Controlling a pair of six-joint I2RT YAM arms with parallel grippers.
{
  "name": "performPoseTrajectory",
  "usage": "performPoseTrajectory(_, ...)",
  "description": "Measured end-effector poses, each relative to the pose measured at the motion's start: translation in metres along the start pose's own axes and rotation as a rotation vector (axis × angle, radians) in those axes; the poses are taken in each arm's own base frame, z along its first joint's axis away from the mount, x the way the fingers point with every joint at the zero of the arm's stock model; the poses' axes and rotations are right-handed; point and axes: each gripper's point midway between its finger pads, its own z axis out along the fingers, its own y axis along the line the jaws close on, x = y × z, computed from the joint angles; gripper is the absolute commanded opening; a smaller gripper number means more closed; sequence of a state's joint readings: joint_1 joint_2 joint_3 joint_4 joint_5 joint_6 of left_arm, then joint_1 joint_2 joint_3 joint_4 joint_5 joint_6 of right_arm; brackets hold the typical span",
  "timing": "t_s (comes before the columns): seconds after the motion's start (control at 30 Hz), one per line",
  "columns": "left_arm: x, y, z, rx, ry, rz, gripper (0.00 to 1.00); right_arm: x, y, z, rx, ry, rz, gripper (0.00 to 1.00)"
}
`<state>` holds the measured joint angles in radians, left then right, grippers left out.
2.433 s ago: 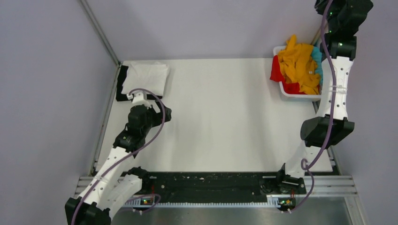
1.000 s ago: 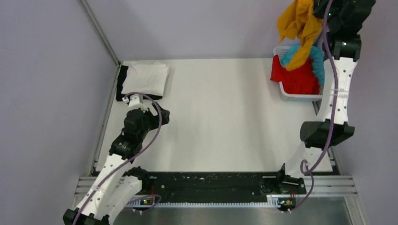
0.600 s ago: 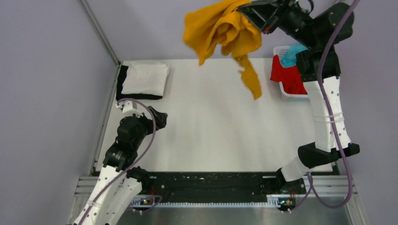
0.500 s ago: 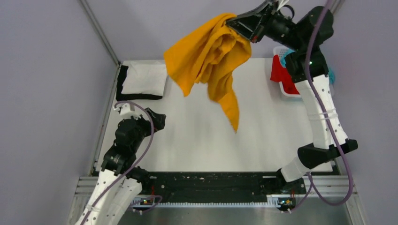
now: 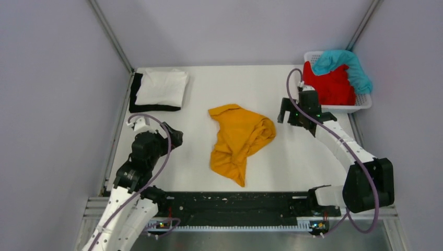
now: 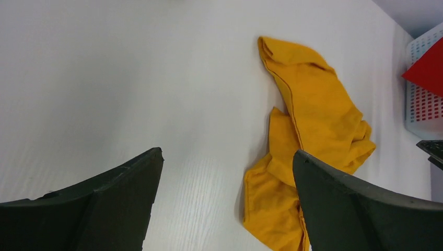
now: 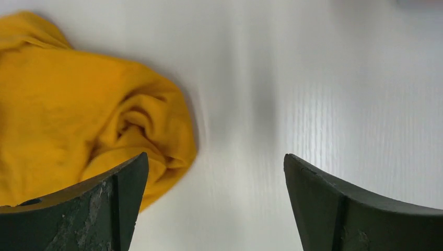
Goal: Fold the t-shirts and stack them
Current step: Move the tshirt to the center of the board, then flatten out the tshirt
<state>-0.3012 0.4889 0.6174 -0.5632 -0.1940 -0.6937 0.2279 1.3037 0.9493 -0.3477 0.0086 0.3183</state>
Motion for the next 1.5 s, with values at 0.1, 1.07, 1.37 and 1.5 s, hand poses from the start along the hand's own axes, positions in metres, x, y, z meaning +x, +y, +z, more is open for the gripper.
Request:
performPoseTrajectory(0.1,0.018,0.002,0.011,-0.014,0.082,0.000,0.99,0.036,-0.029,0.001,0.122,0.082,-0.004,0.99)
performPoseTrajectory(1.07,0.238,-0.058,0.034,0.243,0.775,0.064,0.38,0.067,0.277,0.154,-0.254,0.079,-0.482,0.92)
performPoseTrajectory(1.37,0.236,-0.055,0.057,0.133,0.685,0.053,0.00,0.072,0.282,0.201,-0.176,0.060,-0.516,0.23)
performPoseTrajectory(1.5,0.222,-0.042,0.065,0.039,0.610,0.074,0.00,0.066,0.273,0.203,-0.103,0.030,-0.508,0.00)
